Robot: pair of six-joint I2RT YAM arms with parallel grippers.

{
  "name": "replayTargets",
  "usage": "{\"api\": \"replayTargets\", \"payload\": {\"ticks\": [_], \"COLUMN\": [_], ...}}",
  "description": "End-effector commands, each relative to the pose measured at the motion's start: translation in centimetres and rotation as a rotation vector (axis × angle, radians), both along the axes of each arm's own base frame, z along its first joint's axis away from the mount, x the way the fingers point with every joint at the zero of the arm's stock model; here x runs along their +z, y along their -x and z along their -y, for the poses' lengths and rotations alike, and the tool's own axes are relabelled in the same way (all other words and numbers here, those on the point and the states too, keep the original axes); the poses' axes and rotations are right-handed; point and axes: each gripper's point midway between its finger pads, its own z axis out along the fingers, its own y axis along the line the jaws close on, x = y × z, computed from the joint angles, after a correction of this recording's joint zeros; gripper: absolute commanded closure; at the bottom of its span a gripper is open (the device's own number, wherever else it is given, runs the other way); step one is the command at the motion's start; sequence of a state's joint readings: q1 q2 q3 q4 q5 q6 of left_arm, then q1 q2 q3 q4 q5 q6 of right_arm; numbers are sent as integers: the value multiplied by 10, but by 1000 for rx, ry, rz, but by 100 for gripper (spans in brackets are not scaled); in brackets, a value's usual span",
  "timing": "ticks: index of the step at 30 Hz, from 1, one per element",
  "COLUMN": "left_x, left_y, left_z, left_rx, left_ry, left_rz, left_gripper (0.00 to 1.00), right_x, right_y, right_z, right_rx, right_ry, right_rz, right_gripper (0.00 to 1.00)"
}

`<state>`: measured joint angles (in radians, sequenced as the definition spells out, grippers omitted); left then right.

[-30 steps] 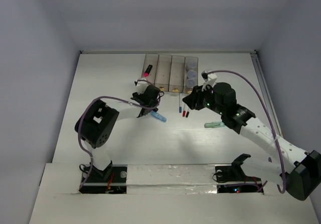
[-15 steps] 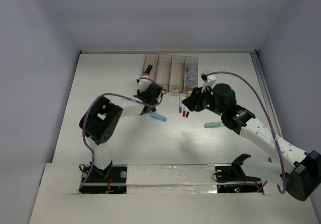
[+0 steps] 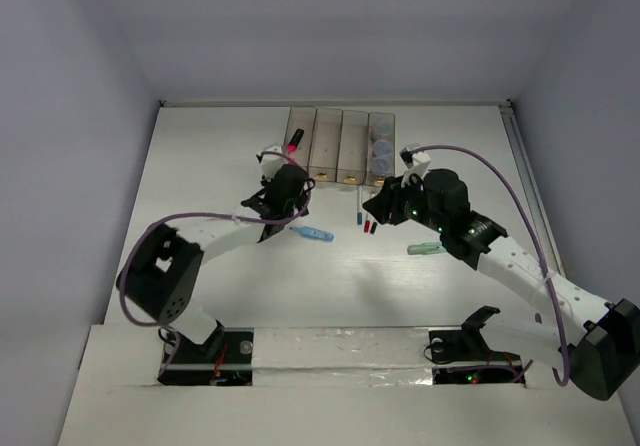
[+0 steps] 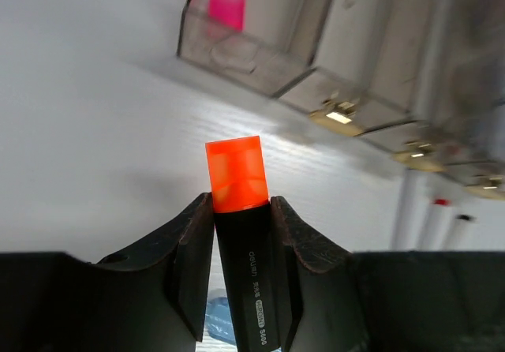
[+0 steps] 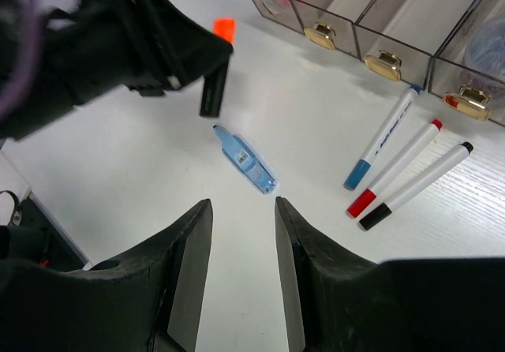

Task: Sort the stationery into containers
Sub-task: Pick up the pen from the center of the board, then place the pen in the storage box.

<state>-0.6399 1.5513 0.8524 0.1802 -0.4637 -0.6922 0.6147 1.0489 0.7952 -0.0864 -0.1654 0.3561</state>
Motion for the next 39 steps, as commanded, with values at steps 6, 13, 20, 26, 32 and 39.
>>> {"api": "replayTargets", "payload": {"ticks": [6,13,20,26,32,39], "left_x": [130,163,117,99,79,60], "left_y": [-6,-67,-140,-176,-188,-186], "left_z": [5,-5,4,20,25,14], "left_rx": [-78,-67,-126,-196,-227,-195], "left_ry": [143,1,-158,-232,-290,-337], "left_rz": [276,337,275,262,222,186], "left_gripper": [100,100,100,100,98,67], "right_x": [7,-2,-11,-13,-19,-31], "right_y": [-1,3,13,14,14,13], "right_z": [-1,0,8,10,11,17], "right_rx": [-13,-27,-39,-35,-41,-64], "right_ry": [-56,-90,-115,-81,-75,-9], "right_rz": [29,10,8,10,-4,-40], "right_gripper": [56,57,57,56,56,55]}}
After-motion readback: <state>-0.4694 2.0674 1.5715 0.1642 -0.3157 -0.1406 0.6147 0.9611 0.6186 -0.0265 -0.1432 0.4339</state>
